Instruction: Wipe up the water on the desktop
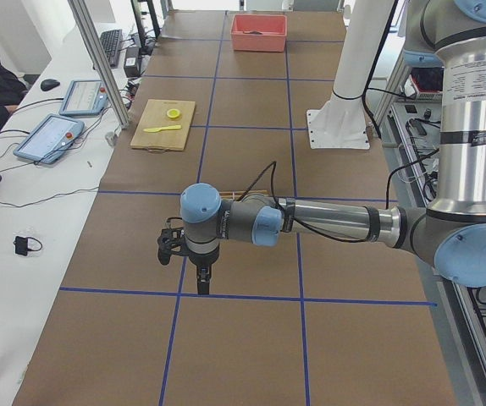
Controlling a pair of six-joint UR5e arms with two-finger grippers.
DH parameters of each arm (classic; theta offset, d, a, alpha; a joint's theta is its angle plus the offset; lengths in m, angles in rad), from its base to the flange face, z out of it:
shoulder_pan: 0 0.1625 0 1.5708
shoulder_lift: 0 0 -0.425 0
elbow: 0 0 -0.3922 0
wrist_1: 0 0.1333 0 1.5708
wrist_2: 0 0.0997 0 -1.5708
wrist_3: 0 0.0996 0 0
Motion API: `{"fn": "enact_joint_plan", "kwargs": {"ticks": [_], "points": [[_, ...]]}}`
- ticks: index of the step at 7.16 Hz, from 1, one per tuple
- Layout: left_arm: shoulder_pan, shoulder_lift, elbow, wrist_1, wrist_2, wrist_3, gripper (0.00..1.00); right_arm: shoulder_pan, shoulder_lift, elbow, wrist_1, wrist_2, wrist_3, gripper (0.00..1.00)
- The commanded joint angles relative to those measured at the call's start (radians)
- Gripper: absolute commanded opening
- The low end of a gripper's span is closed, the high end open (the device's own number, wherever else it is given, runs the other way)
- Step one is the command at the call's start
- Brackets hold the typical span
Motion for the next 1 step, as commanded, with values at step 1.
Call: {"fn": "enact_joint_plan", "kwargs": {"ticks": [1], "points": [[-0.001, -0.001, -0.001, -0.001, 0.0, 0.0, 0.98, 0.009, -0.001, 0.002, 0.0, 0.007, 0.0, 1.0]]}}
